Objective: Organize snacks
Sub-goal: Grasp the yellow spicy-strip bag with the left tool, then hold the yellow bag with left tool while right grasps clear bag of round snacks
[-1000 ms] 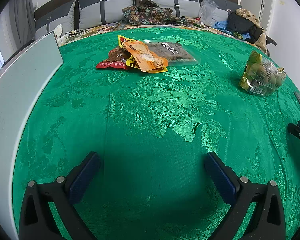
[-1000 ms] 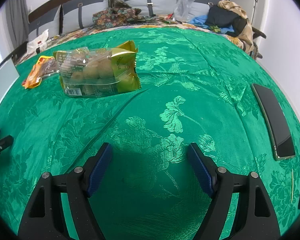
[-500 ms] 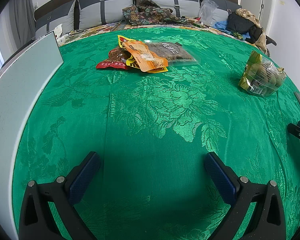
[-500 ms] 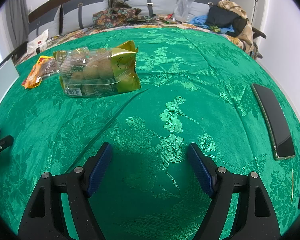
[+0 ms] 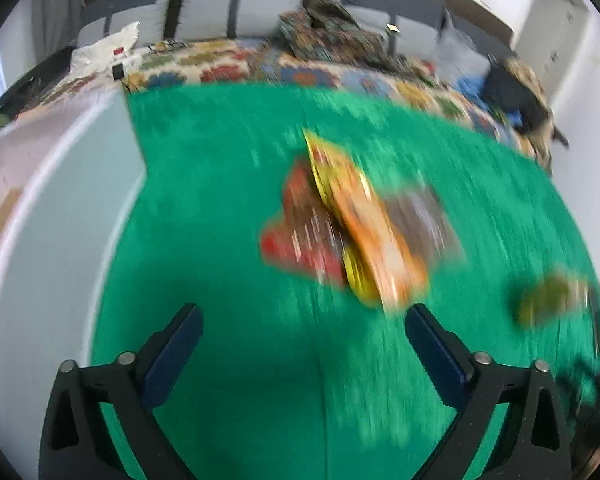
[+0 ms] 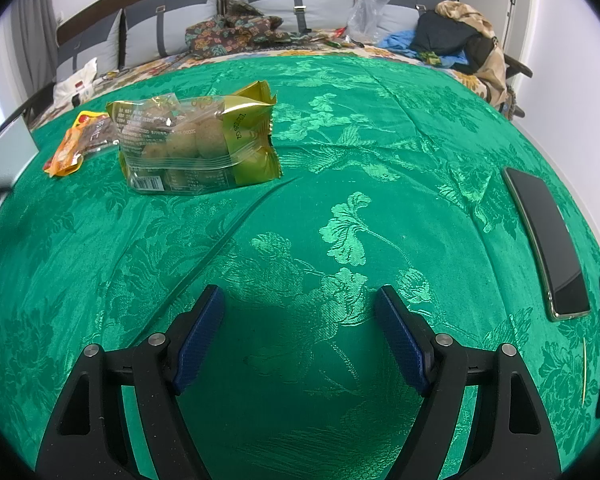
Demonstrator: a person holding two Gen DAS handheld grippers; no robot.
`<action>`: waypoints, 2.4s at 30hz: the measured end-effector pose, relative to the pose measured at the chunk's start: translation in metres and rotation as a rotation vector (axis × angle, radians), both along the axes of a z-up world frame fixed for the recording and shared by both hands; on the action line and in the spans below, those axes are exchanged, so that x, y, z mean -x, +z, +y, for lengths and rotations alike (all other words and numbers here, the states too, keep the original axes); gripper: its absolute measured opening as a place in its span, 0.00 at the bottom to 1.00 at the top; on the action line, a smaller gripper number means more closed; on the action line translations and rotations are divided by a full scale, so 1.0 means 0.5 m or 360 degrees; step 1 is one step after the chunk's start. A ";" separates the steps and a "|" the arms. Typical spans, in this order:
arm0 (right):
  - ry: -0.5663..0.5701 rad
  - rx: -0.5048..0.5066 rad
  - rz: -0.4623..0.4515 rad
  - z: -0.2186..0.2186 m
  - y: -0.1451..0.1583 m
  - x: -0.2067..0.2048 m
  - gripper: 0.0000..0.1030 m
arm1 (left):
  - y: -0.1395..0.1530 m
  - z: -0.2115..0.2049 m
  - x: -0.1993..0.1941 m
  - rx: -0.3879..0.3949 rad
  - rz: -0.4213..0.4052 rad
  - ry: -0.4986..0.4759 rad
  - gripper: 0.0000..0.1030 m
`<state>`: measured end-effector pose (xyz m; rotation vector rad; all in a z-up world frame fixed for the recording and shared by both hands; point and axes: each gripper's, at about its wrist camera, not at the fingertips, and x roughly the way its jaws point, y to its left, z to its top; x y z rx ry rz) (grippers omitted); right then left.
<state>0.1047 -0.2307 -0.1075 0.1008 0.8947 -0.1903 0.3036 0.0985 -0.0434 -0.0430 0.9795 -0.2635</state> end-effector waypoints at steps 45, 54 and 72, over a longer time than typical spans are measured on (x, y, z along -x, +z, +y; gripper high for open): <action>0.0002 -0.0001 0.0002 0.001 -0.001 -0.001 0.78 | -0.087 0.027 0.224 -0.0263 0.0150 -0.0107 0.52; 0.0002 -0.0001 0.0002 0.001 -0.001 0.000 0.78 | -0.114 0.056 0.263 -0.0267 0.0049 -0.0047 0.85; 0.0346 0.0058 0.0109 0.007 0.032 -0.031 0.76 | -0.133 0.081 0.269 -0.0221 -0.0098 0.0023 1.00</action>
